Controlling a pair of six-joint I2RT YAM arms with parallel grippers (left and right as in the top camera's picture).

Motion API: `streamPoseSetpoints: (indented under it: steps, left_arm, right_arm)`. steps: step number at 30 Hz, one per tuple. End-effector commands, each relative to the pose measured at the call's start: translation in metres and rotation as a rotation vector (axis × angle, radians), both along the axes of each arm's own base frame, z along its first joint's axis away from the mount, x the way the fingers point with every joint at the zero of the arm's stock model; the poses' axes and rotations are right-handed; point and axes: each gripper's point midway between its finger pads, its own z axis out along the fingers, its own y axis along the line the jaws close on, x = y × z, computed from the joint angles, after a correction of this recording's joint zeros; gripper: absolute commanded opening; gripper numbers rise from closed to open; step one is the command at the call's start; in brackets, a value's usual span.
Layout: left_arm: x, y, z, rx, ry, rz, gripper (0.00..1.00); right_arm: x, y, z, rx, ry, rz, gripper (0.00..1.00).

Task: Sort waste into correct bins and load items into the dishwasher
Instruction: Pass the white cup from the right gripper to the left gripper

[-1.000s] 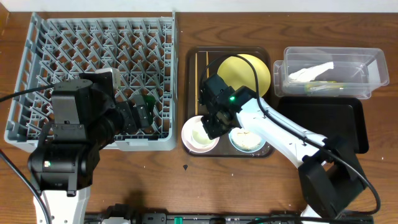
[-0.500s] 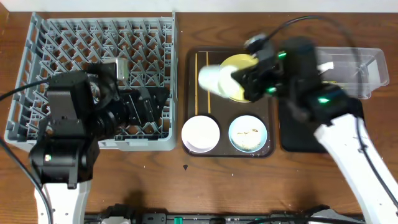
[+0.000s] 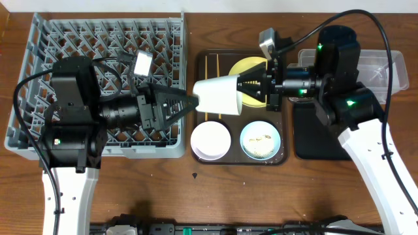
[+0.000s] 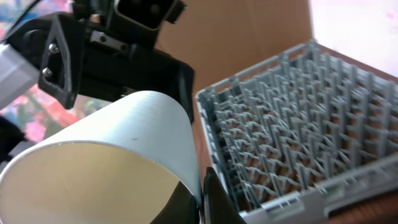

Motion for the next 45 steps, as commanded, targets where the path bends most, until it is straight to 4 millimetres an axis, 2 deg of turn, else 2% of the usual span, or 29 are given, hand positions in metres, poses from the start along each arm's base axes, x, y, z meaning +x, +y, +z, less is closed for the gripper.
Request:
streamPoseSetpoints:
  steps: [1, 7, 10, 13, 20, 23, 32, 33, 34, 35, 38, 45]
  left_arm:
    - [-0.018, -0.004, 0.019, -0.065, -0.035, -0.104, 0.94]
    - [-0.026, -0.005, 0.024, -0.092, -0.035, -0.149, 0.93]
    - [-0.029, -0.006, 0.026, -0.106, -0.034, -0.170, 0.86]
    - [-0.029, -0.006, 0.026, -0.105, -0.034, -0.170, 0.77]
    - [-0.029, -0.006, 0.025, -0.106, -0.031, -0.170, 0.74]
    - [-0.030, -0.006, 0.025, -0.107, -0.027, -0.170, 0.69]
    - [-0.031, -0.006, 0.026, -0.111, -0.023, -0.177, 0.70]
    - [-0.032, -0.006, 0.027, -0.116, -0.024, -0.185, 0.76]
    - [-0.034, -0.006, 0.028, -0.122, -0.023, -0.194, 0.88]
    - [-0.035, -0.006, 0.028, -0.124, -0.023, -0.199, 0.90]
    - [-0.035, -0.006, 0.028, -0.124, -0.023, -0.199, 0.90]
    - [-0.035, -0.006, 0.028, -0.124, -0.024, -0.198, 0.72]
  right_arm:
    - [-0.018, 0.012, 0.006, 0.027, -0.035, 0.095, 0.01]
    - [-0.028, 0.028, 0.014, 0.047, -0.092, 0.138, 0.01]
    - [-0.022, 0.033, 0.016, 0.043, -0.090, 0.095, 0.01]
    - [-0.024, 0.035, 0.018, 0.049, -0.104, 0.104, 0.01]
    - [-0.020, 0.043, 0.017, 0.035, -0.101, 0.060, 0.01]
    - [-0.018, 0.047, 0.016, 0.028, -0.109, 0.036, 0.01]
    - [-0.014, 0.055, 0.014, 0.012, -0.129, -0.010, 0.01]
    - [-0.013, 0.055, 0.014, 0.012, -0.131, -0.016, 0.01]
    - [-0.012, 0.055, 0.014, 0.011, -0.133, -0.022, 0.01]
    - [-0.012, 0.055, 0.015, 0.011, -0.134, -0.022, 0.01]
    - [-0.012, 0.055, 0.015, 0.013, -0.137, -0.022, 0.01]
    - [-0.011, 0.054, 0.014, 0.010, -0.133, -0.026, 0.01]
